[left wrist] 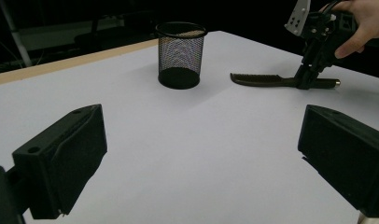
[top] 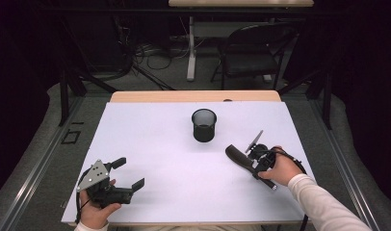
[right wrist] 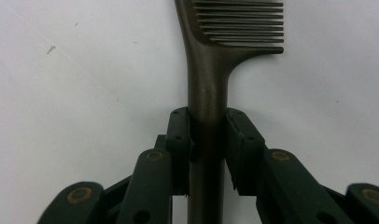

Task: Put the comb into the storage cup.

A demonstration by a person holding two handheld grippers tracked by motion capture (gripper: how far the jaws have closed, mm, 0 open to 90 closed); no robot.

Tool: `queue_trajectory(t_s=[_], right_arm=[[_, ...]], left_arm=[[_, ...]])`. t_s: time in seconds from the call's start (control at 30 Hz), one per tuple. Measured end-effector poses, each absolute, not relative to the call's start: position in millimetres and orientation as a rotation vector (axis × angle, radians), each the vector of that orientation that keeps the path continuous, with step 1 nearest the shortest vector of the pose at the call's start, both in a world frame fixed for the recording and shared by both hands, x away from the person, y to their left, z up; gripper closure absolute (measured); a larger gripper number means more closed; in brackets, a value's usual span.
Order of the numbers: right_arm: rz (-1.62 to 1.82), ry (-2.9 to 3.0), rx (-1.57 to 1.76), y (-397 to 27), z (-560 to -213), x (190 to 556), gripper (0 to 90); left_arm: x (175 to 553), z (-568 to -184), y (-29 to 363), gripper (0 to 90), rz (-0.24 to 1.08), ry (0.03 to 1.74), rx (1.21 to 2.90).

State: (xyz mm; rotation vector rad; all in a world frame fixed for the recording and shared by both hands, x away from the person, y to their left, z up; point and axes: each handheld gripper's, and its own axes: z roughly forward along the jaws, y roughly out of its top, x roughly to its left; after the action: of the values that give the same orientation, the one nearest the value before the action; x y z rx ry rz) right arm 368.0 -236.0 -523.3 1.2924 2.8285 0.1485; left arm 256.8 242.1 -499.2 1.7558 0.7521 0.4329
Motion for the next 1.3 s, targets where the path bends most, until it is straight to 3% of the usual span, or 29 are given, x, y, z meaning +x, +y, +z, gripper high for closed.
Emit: queue_trajectory(t_s=[1.3], right_arm=[[0.26, 2.797, 1.359, -240.3, -511.5, 365.3, 73.0]], left_arm=[[257.2, -499.6, 241.2, 1.2, 0.432, 0.75, 1.756]])
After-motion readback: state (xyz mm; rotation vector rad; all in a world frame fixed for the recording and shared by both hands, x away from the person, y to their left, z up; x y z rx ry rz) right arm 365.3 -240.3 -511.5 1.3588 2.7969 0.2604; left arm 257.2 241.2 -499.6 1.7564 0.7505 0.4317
